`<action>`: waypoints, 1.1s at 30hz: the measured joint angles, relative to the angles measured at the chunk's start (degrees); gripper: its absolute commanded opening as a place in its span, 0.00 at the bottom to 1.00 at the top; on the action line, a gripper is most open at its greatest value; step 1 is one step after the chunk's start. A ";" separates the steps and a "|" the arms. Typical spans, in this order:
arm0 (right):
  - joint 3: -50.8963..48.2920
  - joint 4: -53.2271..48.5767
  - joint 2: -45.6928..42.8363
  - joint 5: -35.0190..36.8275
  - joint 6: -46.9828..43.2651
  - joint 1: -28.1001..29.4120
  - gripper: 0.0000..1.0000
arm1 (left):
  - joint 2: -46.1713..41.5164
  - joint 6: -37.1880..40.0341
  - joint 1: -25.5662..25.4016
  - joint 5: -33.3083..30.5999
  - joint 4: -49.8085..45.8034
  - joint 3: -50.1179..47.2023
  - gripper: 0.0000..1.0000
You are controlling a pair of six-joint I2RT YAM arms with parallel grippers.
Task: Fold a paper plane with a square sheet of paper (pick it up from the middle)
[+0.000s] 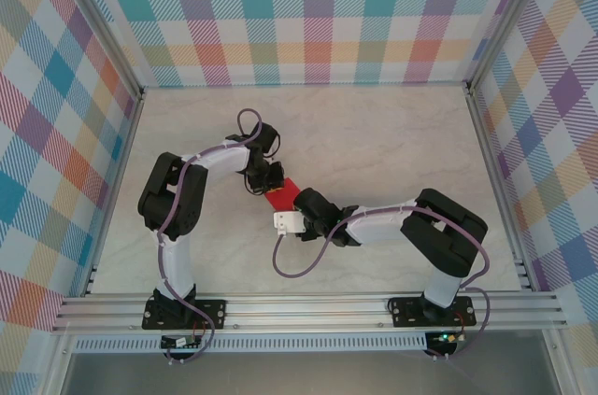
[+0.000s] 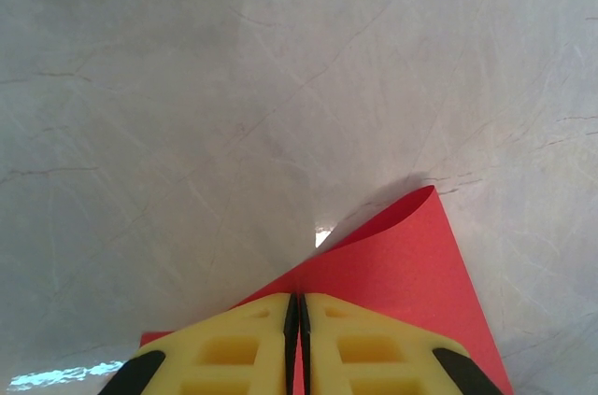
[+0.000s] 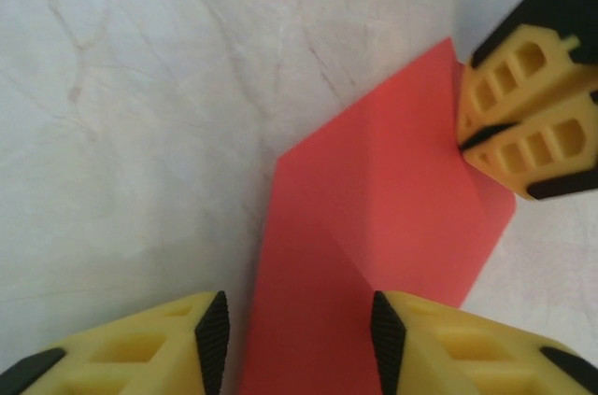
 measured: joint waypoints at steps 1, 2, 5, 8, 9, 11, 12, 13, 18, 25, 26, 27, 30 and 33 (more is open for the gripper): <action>0.00 0.50 0.00 0.42 -0.13 -0.07 0.41 | 0.00 0.07 0.00 0.00 0.02 0.00 0.12; 0.00 1.18 0.00 1.05 -0.17 -0.07 0.39 | 0.00 0.20 0.00 0.00 0.00 0.00 0.12; 0.00 2.49 0.00 2.36 -0.59 -0.07 0.37 | 0.00 0.66 0.00 0.00 -0.02 0.00 0.12; 0.00 3.19 0.00 3.13 -0.74 -0.07 0.35 | 0.00 0.90 0.00 0.00 -0.02 0.00 0.12; 0.00 3.32 0.00 3.23 -0.74 -0.07 0.36 | 0.00 0.92 0.00 0.00 -0.04 0.00 0.13; 0.00 3.34 0.00 3.41 -0.72 -0.07 0.37 | 0.00 1.05 0.00 0.00 -0.24 0.22 0.13; 0.00 3.32 0.00 3.45 -0.70 -0.07 0.38 | 0.00 1.07 0.00 -0.02 -0.46 0.39 0.13; 0.00 3.34 0.00 3.48 -0.68 -0.07 0.39 | 0.00 1.07 0.00 -0.02 -0.66 0.52 0.13; -0.07 3.65 0.00 4.33 -0.70 -0.07 0.44 | 0.17 1.68 0.00 -0.15 -2.40 2.19 0.14; -1.84 4.20 -0.74 4.66 -0.72 -0.50 0.37 | 1.55 2.58 0.00 -0.20 -3.41 2.95 0.13; -2.05 4.09 -1.11 4.55 -0.52 -0.50 0.36 | 1.55 2.58 0.00 -0.20 -3.43 2.99 0.13; -2.14 4.00 -1.44 4.26 -0.26 -0.50 0.34 | 1.55 2.58 -0.04 -0.20 -3.43 3.06 0.13; -2.21 3.98 -1.92 3.45 0.87 -0.50 0.27 | 1.55 2.58 -0.07 -0.24 -3.54 3.41 0.13; -2.40 4.09 -1.92 2.51 2.64 -0.50 0.20 | 1.49 2.56 -0.04 -0.31 -3.52 3.91 0.15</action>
